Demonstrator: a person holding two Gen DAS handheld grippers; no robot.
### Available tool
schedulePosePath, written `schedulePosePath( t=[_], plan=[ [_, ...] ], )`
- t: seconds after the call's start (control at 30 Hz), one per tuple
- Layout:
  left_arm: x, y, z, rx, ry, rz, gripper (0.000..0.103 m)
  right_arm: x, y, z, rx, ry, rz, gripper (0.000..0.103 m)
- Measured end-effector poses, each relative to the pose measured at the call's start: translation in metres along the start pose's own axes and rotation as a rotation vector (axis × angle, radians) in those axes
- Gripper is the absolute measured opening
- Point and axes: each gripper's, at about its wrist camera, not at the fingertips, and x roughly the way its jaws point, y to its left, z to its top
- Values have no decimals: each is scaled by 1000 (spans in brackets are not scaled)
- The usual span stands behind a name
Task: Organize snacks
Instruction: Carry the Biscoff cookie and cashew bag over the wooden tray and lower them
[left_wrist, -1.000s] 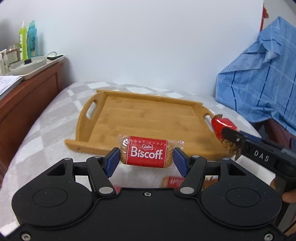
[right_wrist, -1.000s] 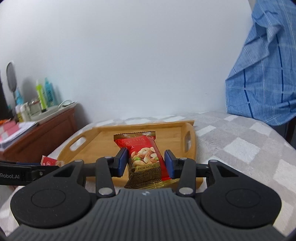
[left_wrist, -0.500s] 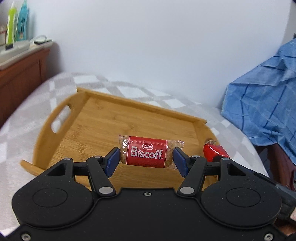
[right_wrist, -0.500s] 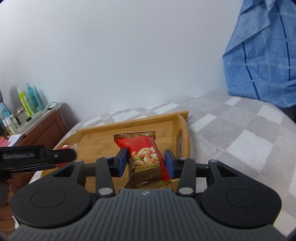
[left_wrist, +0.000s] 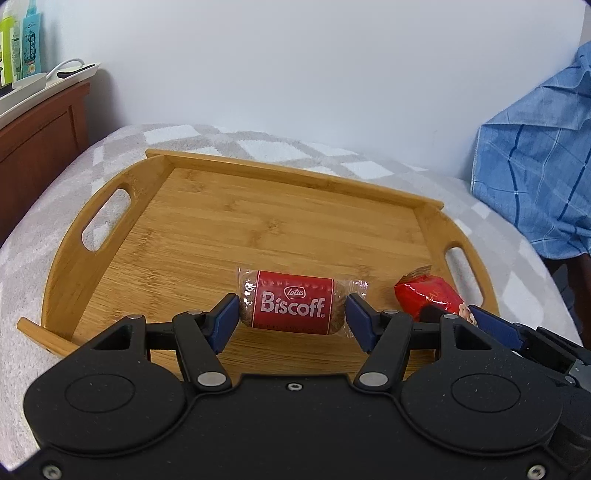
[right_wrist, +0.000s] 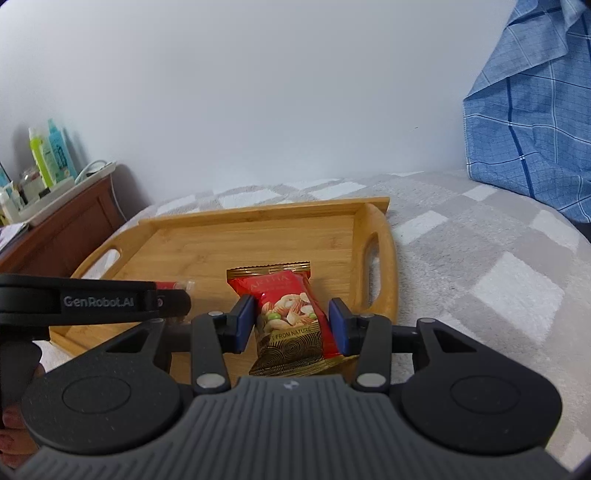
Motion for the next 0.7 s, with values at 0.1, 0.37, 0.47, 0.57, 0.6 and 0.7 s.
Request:
schedulePosePath(
  t=[0.1, 0.37, 0.47, 0.57, 0.6, 0.7],
  plan=[
    [4, 0, -1, 1, 7, 2, 61, 2, 3, -3, -19, 1, 2, 49],
    [11, -2, -3, 23, 11, 21, 61, 5, 3, -3, -22, -7, 4, 50],
    [12, -3, -3, 30, 9, 21, 62, 5, 1, -2, -17, -6, 8, 50],
    [14, -3, -4, 35, 15, 25, 61, 5, 0, -1, -5, -4, 16, 52],
    [14, -2, -4, 35, 16, 24, 61, 5, -1, -1, 1, -3, 20, 53],
    [12, -2, -3, 43, 11, 22, 68, 5, -3, 0, 15, -1, 32, 55]
  ],
)
